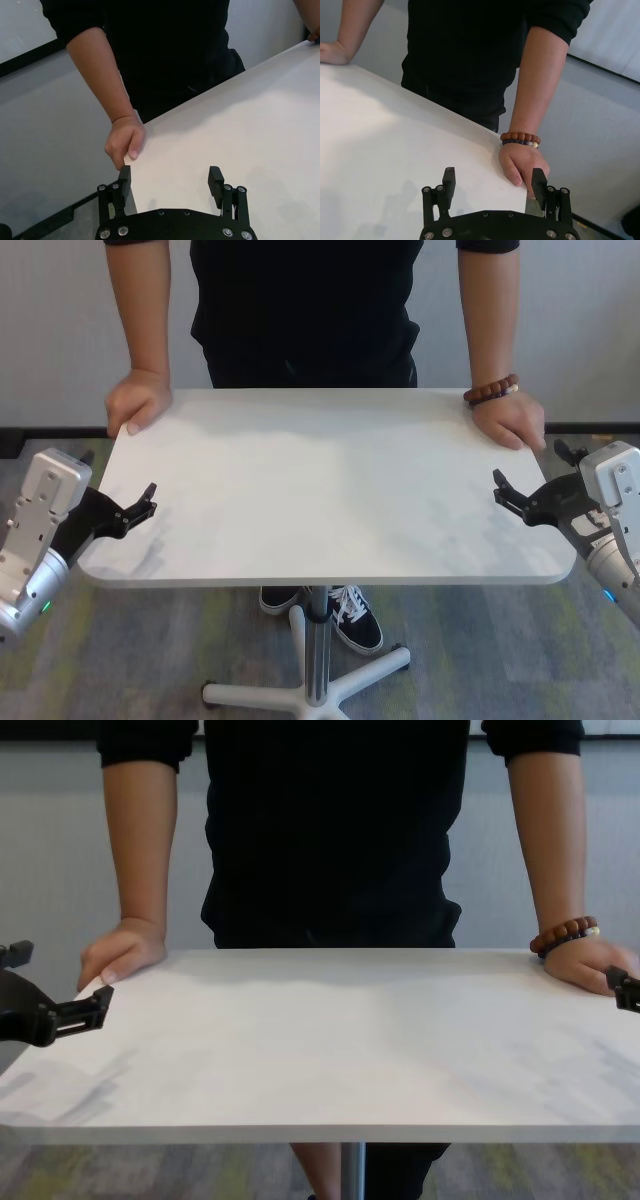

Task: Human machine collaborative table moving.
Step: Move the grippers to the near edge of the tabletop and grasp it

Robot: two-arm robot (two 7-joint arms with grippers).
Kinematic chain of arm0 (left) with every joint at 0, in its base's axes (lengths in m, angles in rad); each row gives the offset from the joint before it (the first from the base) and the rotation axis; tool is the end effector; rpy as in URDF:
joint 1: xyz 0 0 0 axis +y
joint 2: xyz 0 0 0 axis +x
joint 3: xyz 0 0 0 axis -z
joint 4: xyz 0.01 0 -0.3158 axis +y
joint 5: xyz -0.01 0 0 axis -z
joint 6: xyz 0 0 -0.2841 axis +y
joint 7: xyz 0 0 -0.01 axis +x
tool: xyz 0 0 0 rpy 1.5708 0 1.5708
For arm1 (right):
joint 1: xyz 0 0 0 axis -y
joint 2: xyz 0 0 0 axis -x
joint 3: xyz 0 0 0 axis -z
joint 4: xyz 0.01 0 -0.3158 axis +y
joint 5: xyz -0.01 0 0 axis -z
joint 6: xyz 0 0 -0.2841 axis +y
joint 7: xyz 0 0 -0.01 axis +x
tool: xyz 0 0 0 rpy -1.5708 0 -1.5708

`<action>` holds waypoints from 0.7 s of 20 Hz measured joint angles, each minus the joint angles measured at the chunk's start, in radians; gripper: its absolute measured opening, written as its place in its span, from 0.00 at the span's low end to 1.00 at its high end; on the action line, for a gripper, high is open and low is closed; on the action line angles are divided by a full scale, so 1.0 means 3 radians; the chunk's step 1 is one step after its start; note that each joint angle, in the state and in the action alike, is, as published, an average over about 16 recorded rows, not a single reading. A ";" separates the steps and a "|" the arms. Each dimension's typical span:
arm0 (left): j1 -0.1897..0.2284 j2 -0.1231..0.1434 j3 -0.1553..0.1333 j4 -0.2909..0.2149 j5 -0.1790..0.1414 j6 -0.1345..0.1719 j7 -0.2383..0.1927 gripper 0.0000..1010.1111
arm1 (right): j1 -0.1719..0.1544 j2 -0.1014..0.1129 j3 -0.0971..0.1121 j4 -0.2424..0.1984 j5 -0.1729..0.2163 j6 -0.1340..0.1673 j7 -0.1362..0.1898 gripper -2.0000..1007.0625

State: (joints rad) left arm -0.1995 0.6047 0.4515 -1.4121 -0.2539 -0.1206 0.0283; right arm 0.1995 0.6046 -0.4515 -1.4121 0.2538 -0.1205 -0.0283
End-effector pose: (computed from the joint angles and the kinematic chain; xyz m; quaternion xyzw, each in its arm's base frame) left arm 0.3389 0.1038 -0.3183 0.1414 -0.1325 0.5799 0.7913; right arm 0.3389 -0.1038 -0.3184 -0.1415 -0.1325 -0.5799 0.7913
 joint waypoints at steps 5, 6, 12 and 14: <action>0.0000 0.0000 0.0000 0.0000 0.0000 0.0000 0.0000 0.99 | 0.0000 0.0000 0.0000 0.0000 0.0000 0.0000 0.0000 1.00; 0.0000 0.0000 0.0000 0.0000 0.0000 0.0000 0.0000 0.99 | 0.0000 0.0000 0.0000 0.0000 0.0000 0.0000 0.0000 1.00; 0.0000 0.0000 0.0000 0.0000 0.0000 0.0000 0.0000 0.99 | 0.0000 0.0000 0.0000 0.0000 0.0000 0.0000 0.0000 1.00; 0.0000 0.0000 0.0000 0.0000 0.0000 0.0000 0.0000 0.99 | 0.0000 0.0000 0.0000 0.0000 0.0000 0.0000 0.0000 1.00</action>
State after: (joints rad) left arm -0.1995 0.6047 0.4515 -1.4121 -0.2538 -0.1206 0.0283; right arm 0.1995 0.6047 -0.4515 -1.4121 0.2538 -0.1205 -0.0283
